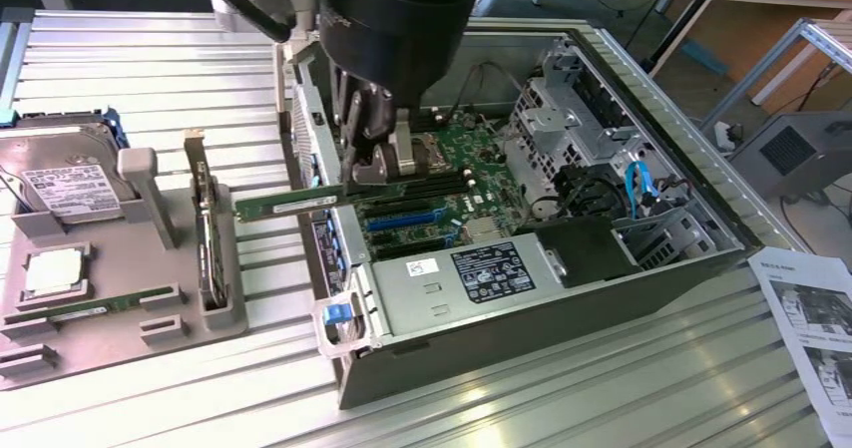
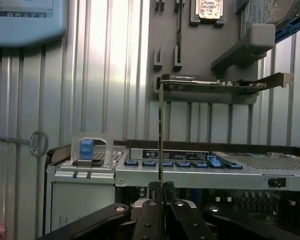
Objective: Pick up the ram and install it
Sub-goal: 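Pick up the ram and move it above insertion slot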
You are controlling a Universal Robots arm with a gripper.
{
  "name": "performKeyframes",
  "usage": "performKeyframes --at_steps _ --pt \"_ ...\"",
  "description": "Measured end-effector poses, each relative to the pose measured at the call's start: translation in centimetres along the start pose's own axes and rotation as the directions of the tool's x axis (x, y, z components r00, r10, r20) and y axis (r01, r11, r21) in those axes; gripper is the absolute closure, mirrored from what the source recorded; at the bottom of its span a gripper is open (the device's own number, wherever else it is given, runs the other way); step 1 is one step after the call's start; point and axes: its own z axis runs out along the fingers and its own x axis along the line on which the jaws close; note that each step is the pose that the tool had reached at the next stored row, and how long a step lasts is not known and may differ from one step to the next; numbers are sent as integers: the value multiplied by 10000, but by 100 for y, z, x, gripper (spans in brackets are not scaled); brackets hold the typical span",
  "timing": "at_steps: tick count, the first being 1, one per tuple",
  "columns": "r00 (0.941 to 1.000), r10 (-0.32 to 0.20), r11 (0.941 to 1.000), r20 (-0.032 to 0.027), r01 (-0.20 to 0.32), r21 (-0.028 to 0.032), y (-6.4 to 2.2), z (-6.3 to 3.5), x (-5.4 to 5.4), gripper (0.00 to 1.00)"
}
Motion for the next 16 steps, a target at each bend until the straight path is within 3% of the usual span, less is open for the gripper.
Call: performKeyframes --at_steps 16 --pt "10000 1 10000 1 -1 -26 -518 -13 24 87"
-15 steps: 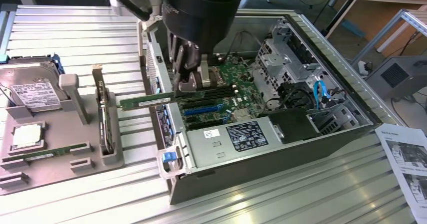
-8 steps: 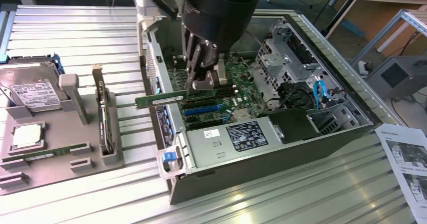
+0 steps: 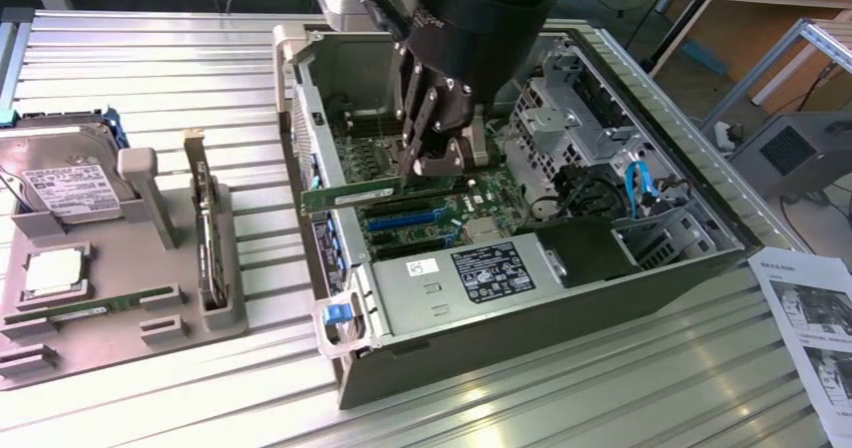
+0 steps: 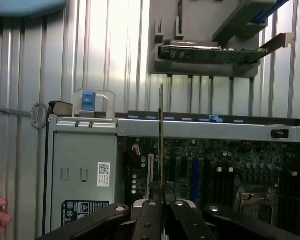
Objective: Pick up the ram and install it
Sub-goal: 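Pick up the ram and move it above insertion slot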
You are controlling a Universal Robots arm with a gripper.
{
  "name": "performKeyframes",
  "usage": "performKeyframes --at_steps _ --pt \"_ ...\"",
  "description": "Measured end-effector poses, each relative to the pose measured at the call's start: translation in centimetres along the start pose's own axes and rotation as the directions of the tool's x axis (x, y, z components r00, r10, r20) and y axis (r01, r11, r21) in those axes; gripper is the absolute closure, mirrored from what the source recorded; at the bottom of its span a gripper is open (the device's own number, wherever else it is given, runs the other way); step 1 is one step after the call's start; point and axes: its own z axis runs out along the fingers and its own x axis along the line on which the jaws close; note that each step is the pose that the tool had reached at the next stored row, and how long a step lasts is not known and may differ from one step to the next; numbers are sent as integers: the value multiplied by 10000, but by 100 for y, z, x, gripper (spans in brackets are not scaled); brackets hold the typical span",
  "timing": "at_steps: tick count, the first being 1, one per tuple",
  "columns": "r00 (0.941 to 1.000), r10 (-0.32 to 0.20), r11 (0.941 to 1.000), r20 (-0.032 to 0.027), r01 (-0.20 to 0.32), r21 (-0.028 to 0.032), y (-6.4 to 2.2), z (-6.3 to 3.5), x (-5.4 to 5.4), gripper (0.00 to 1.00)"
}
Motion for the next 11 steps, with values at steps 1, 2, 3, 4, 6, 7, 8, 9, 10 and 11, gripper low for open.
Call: performKeyframes --at_steps 1,2,3,4,6,7,8,9,10,11 --pt "10000 0 10000 0 0 -2 -30 -1 1 87" --pt "10000 0 10000 0 0 -3 -59 -1 3 87" --pt "10000 1 10000 0 -1 -6 -96 -3 5 87" --pt "10000 1 10000 0 -1 -8 -121 -3 6 87" --pt "10000 0 10000 0 0 -15 -230 -6 11 87" --pt "10000 1 10000 0 -1 -18 -277 -8 13 87" --pt "10000 2 10000 0 -2 -20 -307 -9 14 87" --pt "10000 1 10000 0 -1 -23 -339 -10 16 87" --pt "10000 1 10000 1 -1 -27 -407 -11 19 87" --pt "10000 2 10000 1 -2 -31 -467 -13 22 87"
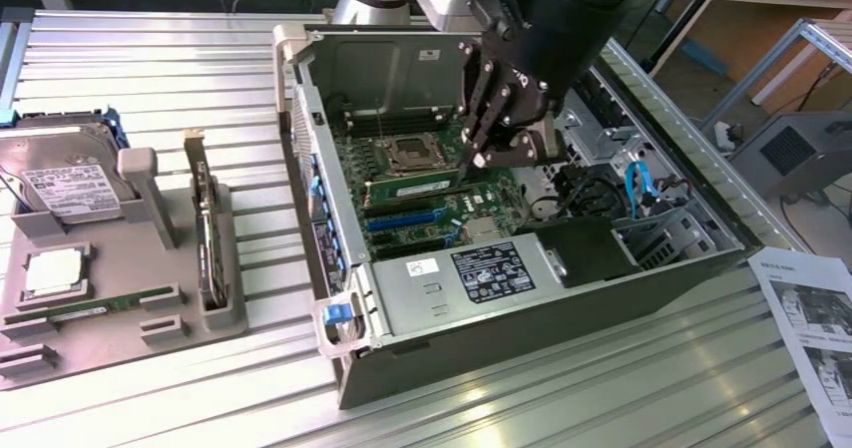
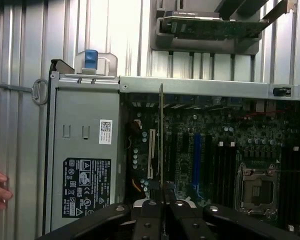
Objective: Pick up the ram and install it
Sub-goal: 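Pick up the ram and move it above insertion slot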
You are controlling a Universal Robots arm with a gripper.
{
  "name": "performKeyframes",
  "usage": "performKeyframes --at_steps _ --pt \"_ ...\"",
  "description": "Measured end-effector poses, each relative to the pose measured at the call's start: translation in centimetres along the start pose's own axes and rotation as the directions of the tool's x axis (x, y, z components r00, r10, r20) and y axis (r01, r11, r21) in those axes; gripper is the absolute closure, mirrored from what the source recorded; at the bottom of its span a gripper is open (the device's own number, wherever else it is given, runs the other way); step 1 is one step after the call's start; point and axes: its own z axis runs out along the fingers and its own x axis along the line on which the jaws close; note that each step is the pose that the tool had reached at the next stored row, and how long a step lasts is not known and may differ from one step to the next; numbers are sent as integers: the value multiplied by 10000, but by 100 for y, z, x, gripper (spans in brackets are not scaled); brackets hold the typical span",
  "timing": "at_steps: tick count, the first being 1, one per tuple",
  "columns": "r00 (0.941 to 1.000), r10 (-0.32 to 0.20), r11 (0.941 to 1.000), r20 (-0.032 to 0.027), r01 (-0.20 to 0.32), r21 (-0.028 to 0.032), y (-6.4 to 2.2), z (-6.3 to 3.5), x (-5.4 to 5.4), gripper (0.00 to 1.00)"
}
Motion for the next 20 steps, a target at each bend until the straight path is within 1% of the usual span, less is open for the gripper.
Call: performKeyframes --at_steps 2,5,12,13,14,16,20 --pt "10000 -1 10000 1 1 -5 -80 -2 4 87" --pt "10000 -1 10000 1 1 -16 -258 -8 13 87" --pt "10000 0 10000 1 0 -28 -483 -15 23 87" --pt "10000 0 10000 2 0 -31 -545 -16 26 87" --pt "10000 0 10000 1 0 -34 -589 -18 28 87" --pt "10000 -1 10000 2 1 -36 -637 -20 31 87" --pt "10000 1 10000 2 -1 -36 -645 -20 31 87"
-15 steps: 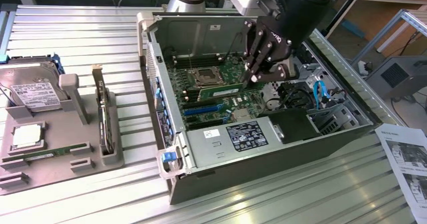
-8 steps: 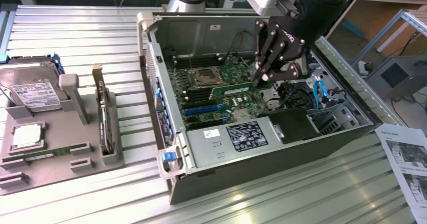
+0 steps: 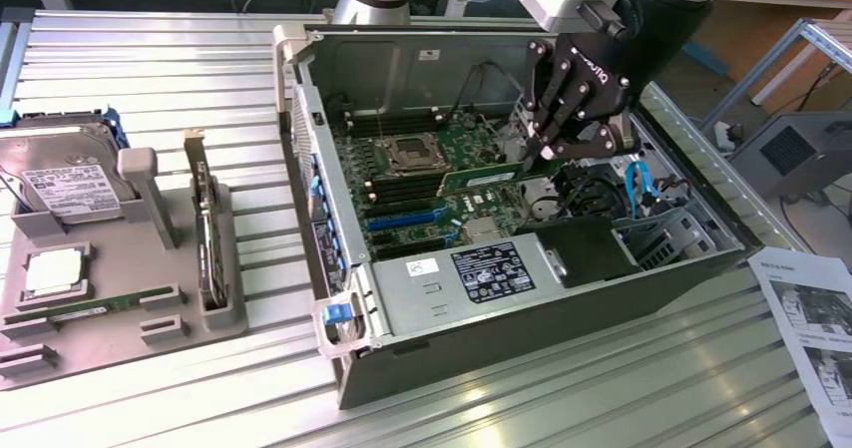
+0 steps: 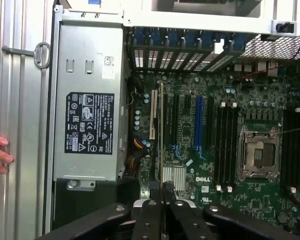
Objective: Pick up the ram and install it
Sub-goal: 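Pick up the ram and move it above insertion slot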
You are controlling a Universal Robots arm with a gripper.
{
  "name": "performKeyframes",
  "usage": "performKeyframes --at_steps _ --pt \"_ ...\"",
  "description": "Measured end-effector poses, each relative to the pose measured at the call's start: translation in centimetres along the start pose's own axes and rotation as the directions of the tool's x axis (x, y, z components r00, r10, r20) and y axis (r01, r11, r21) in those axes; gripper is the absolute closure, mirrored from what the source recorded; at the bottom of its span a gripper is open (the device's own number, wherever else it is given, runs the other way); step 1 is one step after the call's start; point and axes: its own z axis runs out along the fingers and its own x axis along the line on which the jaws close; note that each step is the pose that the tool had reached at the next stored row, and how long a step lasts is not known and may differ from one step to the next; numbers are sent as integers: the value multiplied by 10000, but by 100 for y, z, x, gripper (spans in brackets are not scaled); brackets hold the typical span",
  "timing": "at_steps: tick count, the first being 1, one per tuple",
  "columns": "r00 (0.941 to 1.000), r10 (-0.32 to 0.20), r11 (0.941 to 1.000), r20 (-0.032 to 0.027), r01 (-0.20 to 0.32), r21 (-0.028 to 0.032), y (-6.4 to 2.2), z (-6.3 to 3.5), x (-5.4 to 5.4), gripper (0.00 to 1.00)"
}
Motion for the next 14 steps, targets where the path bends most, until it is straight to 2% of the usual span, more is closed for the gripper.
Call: performKeyframes --at_steps 7,14 --pt "10000 -2 10000 0 2 0 -2 3 -15 87" --pt "10000 -1 10000 1 1 2 -8 25 -144 87"
